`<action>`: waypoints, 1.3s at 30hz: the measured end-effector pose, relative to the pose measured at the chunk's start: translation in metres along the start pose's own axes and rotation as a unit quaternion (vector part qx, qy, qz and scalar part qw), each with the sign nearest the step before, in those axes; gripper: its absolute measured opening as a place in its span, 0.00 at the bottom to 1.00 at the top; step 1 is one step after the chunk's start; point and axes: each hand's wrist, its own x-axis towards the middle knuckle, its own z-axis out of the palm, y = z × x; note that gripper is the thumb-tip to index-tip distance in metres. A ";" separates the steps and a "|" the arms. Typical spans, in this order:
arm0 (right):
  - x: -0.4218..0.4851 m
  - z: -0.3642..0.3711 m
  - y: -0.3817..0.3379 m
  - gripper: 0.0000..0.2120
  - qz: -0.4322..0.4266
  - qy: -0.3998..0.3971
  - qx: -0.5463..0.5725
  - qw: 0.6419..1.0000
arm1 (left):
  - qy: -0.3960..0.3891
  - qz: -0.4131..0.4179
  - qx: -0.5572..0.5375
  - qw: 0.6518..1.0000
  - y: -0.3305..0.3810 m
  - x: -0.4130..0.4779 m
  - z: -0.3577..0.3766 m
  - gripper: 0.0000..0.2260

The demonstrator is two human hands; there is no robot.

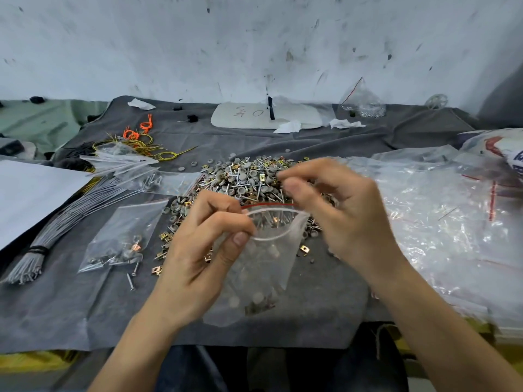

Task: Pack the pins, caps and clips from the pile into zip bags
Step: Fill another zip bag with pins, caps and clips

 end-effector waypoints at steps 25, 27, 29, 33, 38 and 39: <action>-0.046 0.037 0.097 0.10 0.276 -0.073 -0.016 0.958 | 0.048 -0.050 0.007 0.998 -0.012 -0.009 -0.002 0.11; -0.025 0.014 0.073 0.10 0.235 0.002 0.063 0.970 | 0.026 -0.043 0.002 0.999 -0.011 -0.008 0.003 0.12; -0.008 -0.005 0.041 0.09 0.141 0.043 0.133 0.980 | 0.008 -0.039 -0.006 0.999 -0.010 -0.007 0.008 0.12; 0.003 -0.005 -0.005 0.08 0.026 -0.025 0.118 0.992 | 0.000 -0.029 -0.018 0.999 -0.009 -0.003 0.013 0.12; 0.005 -0.002 0.018 0.05 0.062 0.052 0.075 0.994 | 0.022 -0.024 -0.016 0.999 -0.009 -0.003 0.008 0.11; 0.008 -0.004 0.032 0.05 0.091 0.106 0.076 0.987 | 0.027 -0.024 -0.014 0.999 -0.009 -0.004 0.006 0.11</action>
